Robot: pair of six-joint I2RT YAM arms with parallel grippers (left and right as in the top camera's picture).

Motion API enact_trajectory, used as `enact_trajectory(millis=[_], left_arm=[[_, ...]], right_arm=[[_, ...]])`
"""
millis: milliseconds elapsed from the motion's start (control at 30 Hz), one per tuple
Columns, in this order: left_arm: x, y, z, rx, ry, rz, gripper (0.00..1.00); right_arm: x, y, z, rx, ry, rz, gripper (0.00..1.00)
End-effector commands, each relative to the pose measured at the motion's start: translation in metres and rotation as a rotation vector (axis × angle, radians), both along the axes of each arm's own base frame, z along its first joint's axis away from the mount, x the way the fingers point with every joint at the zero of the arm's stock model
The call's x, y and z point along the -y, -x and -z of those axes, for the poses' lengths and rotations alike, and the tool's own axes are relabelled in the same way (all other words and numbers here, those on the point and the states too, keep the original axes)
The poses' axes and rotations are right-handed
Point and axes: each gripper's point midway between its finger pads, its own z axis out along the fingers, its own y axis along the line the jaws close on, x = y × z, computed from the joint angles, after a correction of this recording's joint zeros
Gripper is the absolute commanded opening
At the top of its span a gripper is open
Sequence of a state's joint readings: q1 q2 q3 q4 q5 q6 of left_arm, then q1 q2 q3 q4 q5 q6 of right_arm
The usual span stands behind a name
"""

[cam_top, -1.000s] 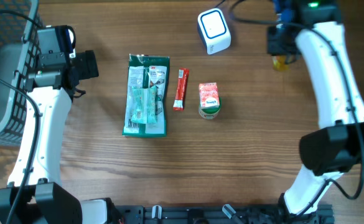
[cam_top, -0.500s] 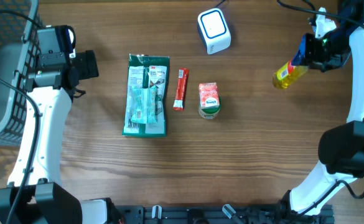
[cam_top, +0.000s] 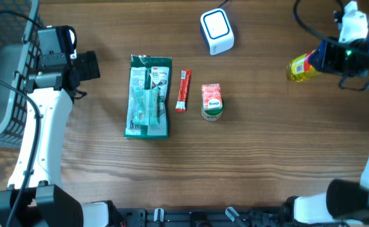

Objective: Scan the item barcode
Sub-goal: 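Set the oil bottle down at the right side with the right gripper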

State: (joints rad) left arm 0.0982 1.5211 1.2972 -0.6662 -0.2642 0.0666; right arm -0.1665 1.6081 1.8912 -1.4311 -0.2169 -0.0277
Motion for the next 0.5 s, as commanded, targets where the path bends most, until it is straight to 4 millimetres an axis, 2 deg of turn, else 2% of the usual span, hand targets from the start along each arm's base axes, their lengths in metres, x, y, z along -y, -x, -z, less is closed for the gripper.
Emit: enact_trajectory(millis=[0,33,100,133,200,233,267,333,467], left_arm=[[-0.001,-0.001,-0.002,0.003,-0.007,0.004,1.0],[-0.001,-0.001,-0.002,0.003,-0.007,0.004,1.0],[-0.001,-0.001,-0.002,0.003,-0.007,0.004,1.0],[-0.001,-0.001,-0.002,0.003,-0.007,0.004,1.0],[-0.001,-0.001,-0.002,0.003,-0.007,0.004,1.0],[-0.001,-0.001,-0.002,0.003,-0.007,0.004,1.0],[-0.001,-0.001,-0.002,0.003,-0.007,0.004,1.0],[-0.001,-0.001,-0.002,0.003,-0.007,0.004,1.0],[-0.001,-0.001,-0.002,0.003,-0.007,0.004,1.0]], right_arm=[[-0.006,0.019,0.019,0.034,0.008,0.024,0.06],[0.003,0.023,0.038,0.019,0.044,0.072,0.11],[0.01,0.031,0.074,-0.036,0.055,0.14,0.37],[0.009,0.033,0.087,-0.061,0.05,0.147,0.43],[0.013,0.039,0.117,-0.122,0.069,0.163,0.37],[0.02,0.041,0.134,-0.155,0.097,0.194,0.31],[0.028,0.043,0.147,-0.185,0.128,0.243,0.3],[0.039,0.042,0.165,-0.226,0.176,0.293,0.25],[0.042,0.038,0.193,-0.302,0.185,0.301,0.26]])
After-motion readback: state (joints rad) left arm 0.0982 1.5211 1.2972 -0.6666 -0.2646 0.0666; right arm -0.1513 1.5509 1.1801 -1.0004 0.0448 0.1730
